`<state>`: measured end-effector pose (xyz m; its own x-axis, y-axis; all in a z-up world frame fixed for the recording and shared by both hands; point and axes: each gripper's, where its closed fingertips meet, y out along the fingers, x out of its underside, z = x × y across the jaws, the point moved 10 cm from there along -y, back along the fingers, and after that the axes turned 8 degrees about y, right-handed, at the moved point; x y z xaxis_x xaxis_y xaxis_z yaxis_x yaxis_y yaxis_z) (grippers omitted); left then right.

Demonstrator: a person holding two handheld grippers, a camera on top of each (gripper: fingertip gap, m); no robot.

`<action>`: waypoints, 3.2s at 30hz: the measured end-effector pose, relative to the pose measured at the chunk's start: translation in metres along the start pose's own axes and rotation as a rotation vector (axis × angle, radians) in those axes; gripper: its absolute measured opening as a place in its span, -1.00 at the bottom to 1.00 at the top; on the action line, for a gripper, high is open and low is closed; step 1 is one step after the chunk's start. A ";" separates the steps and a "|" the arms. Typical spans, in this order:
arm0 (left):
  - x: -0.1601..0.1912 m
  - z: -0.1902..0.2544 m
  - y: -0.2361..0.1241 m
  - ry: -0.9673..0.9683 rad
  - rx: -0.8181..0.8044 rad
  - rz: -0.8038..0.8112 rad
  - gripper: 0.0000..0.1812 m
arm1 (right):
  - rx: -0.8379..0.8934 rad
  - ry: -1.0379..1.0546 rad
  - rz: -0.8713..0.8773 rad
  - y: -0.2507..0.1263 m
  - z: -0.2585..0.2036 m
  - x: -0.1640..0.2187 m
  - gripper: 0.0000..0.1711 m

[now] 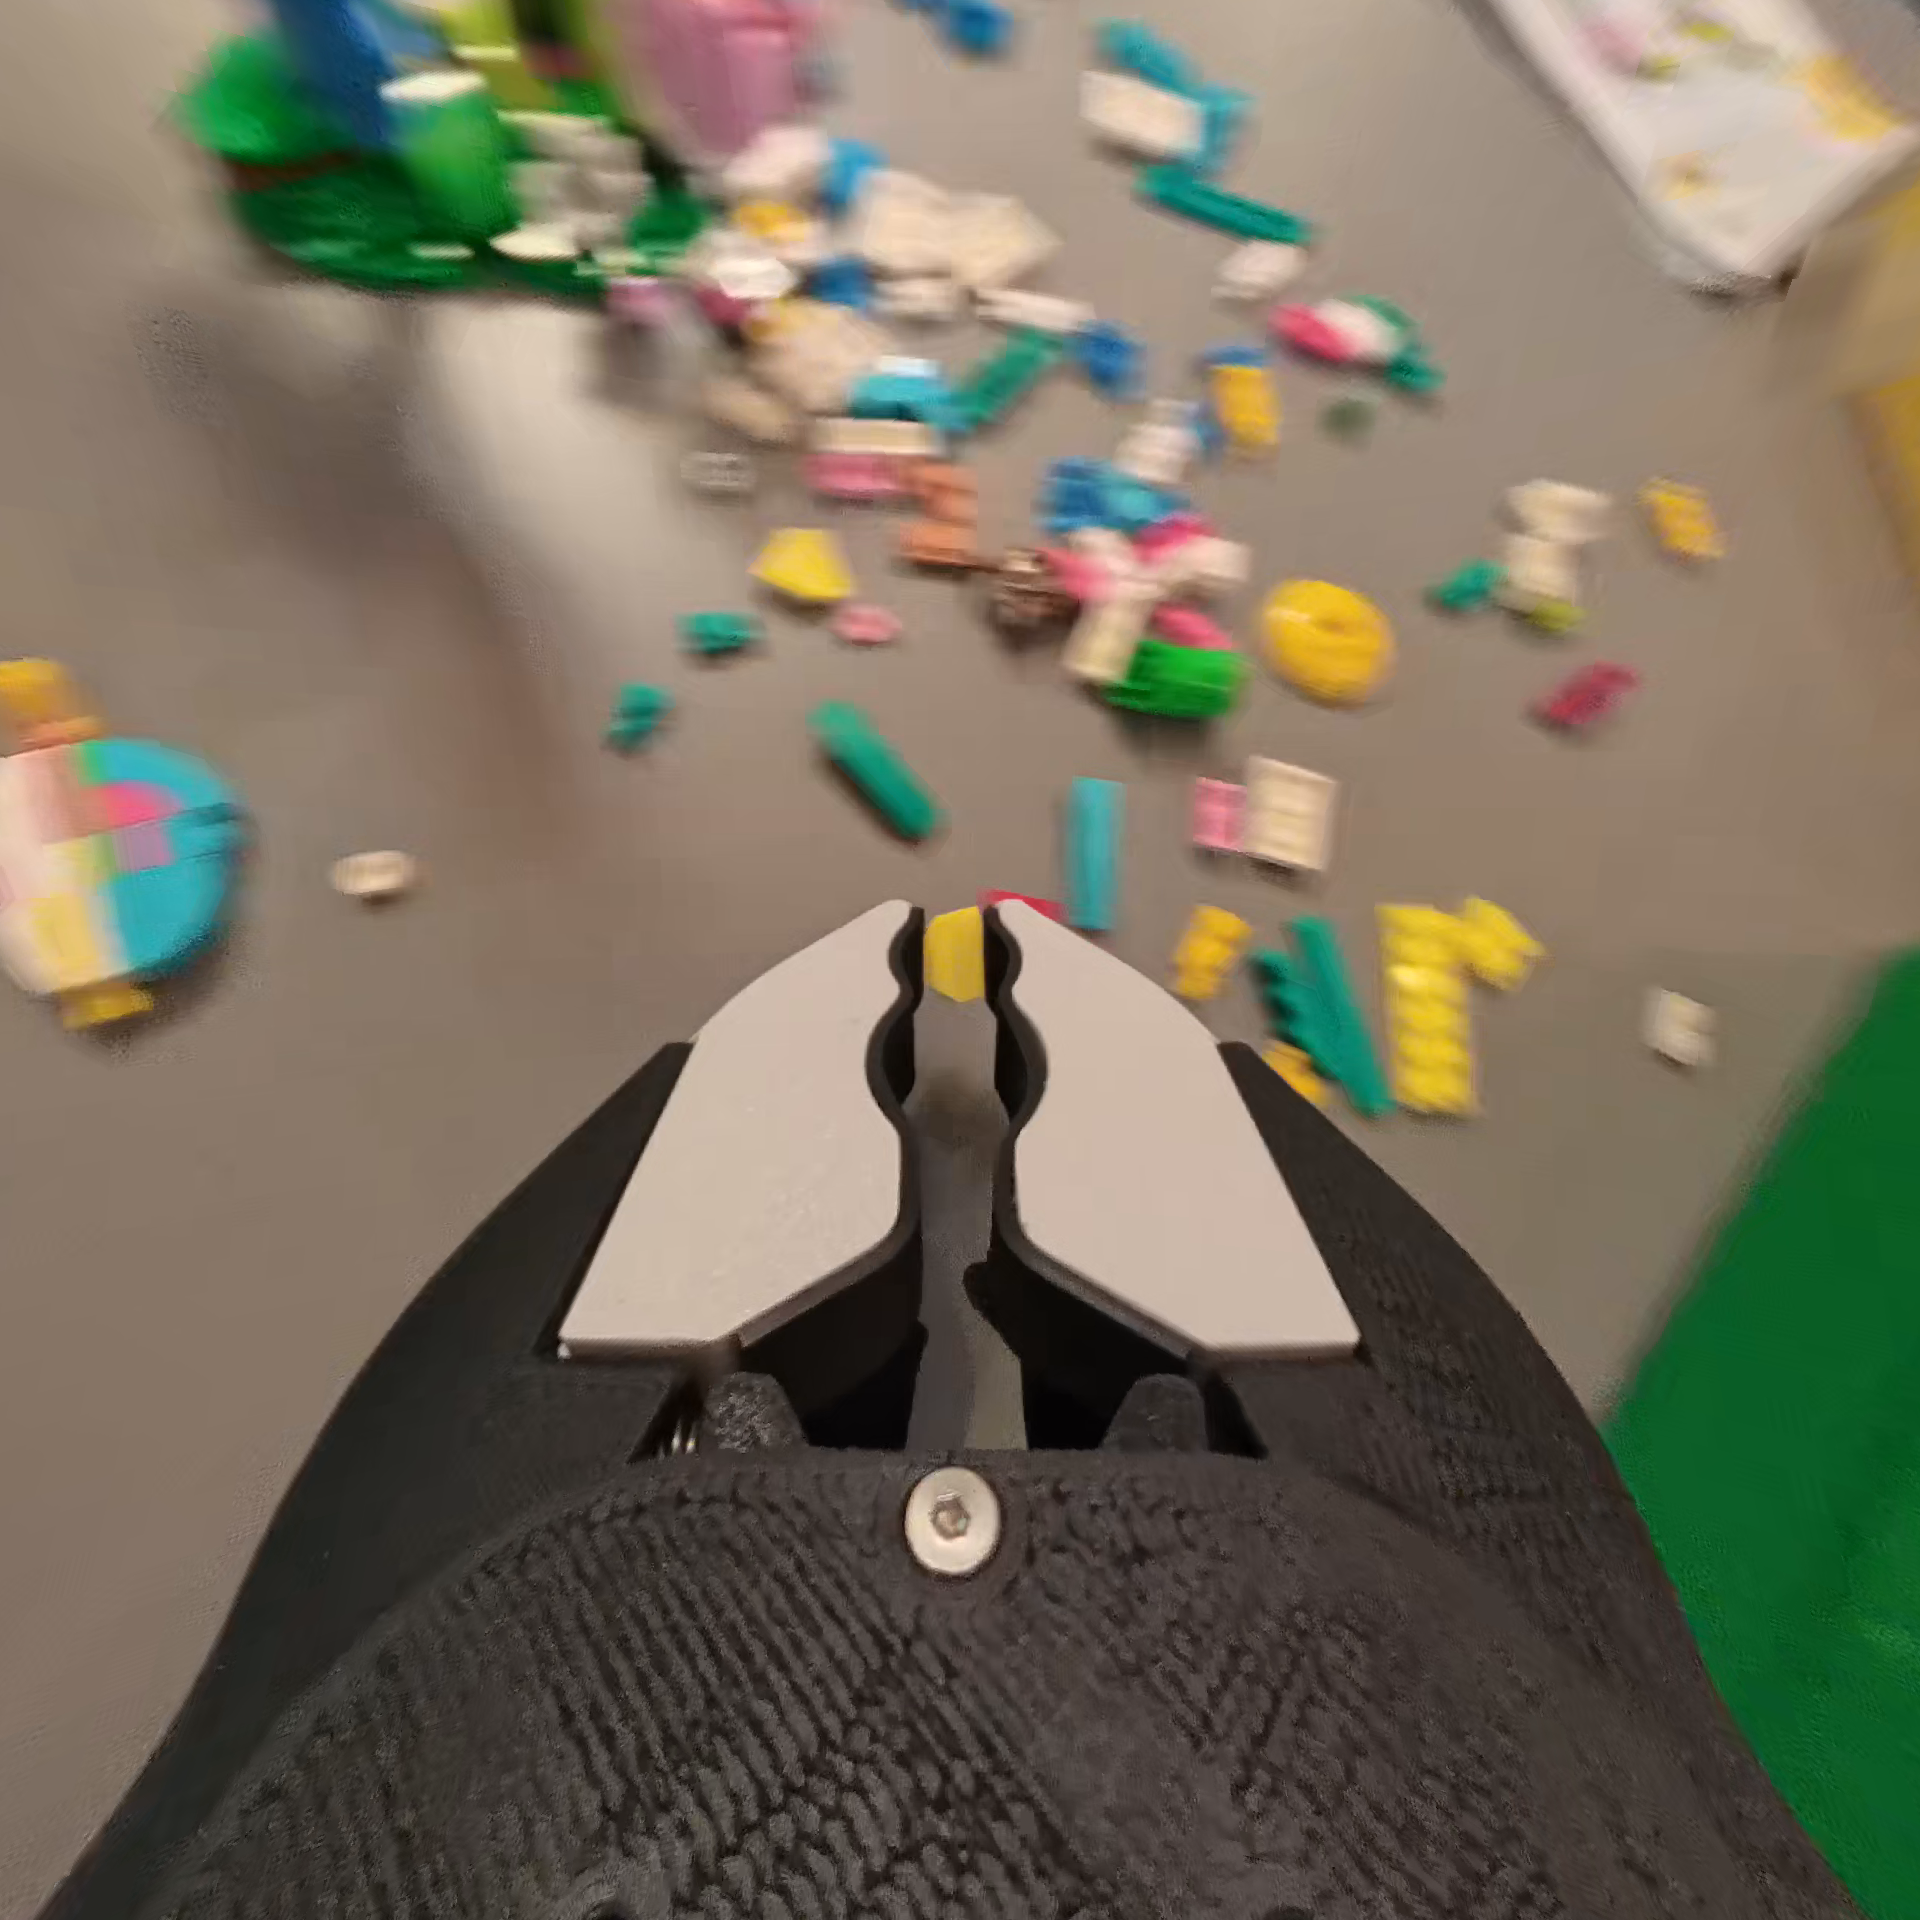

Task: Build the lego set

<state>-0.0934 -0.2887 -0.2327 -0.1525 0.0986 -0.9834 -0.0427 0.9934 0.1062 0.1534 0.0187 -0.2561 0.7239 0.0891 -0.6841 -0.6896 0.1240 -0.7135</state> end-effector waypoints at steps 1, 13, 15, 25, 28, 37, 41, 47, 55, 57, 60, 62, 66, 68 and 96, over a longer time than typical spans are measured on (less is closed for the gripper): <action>0.000 0.001 0.001 0.006 0.004 -0.005 -0.38 | 0.075 0.025 -0.010 -0.002 0.015 0.001 -0.89; 0.002 0.007 0.004 0.056 0.015 -0.039 -0.37 | -0.103 -0.036 -0.004 -0.001 0.012 -0.006 -0.45; 0.002 0.007 0.004 0.046 0.020 -0.034 -0.37 | -0.361 -0.113 0.025 -0.007 -0.028 -0.010 -0.46; 0.002 0.004 0.002 0.036 0.008 -0.032 -0.37 | -0.610 -0.233 -0.082 0.009 -0.100 -0.005 -0.46; 0.002 0.005 0.003 0.035 0.014 -0.029 -0.37 | -0.566 -0.237 -0.100 0.011 -0.102 -0.007 -0.62; 0.000 0.004 -0.001 0.054 -0.013 -0.011 -0.38 | -0.419 -0.086 0.132 0.013 -0.106 -0.028 -0.64; -0.003 0.010 -0.003 0.072 -0.025 -0.016 -0.41 | -0.295 -0.004 0.341 0.011 -0.119 -0.042 -0.64; -0.008 0.054 -0.004 0.084 0.037 -0.104 -0.70 | -0.231 0.033 0.517 0.009 -0.140 -0.049 -0.64; 0.008 0.082 0.012 -0.294 0.259 -0.160 -0.60 | -0.183 0.007 0.665 0.002 -0.153 -0.054 -0.64; 0.008 0.082 0.016 -0.360 0.290 -0.120 -0.58 | -0.178 -0.024 0.687 0.001 -0.155 -0.054 -0.64; 0.008 0.083 0.023 -0.377 0.299 -0.114 -0.58 | -0.160 -0.088 0.710 -0.001 -0.156 -0.053 -0.64; 0.009 0.085 0.026 -0.371 0.317 -0.131 -0.58 | -0.148 -0.121 0.725 -0.002 -0.157 -0.053 -0.64; 0.010 0.086 0.032 -0.414 0.345 -0.102 -0.63 | -0.118 -0.191 0.746 -0.003 -0.158 -0.052 -0.64; 0.009 0.085 0.033 -0.422 0.358 -0.062 -0.72 | -0.096 -0.228 0.759 -0.004 -0.158 -0.051 -0.64; -0.017 0.109 0.045 0.758 0.352 -0.561 -0.91 | -0.141 -0.944 0.537 -0.010 -0.153 -0.070 -0.87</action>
<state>0.0148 -0.2399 -0.2268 -0.7931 -0.3303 -0.5117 -0.0256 0.8575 -0.5139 0.1064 -0.1402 -0.2239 0.0118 0.8266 -0.5627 -0.8727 -0.2662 -0.4093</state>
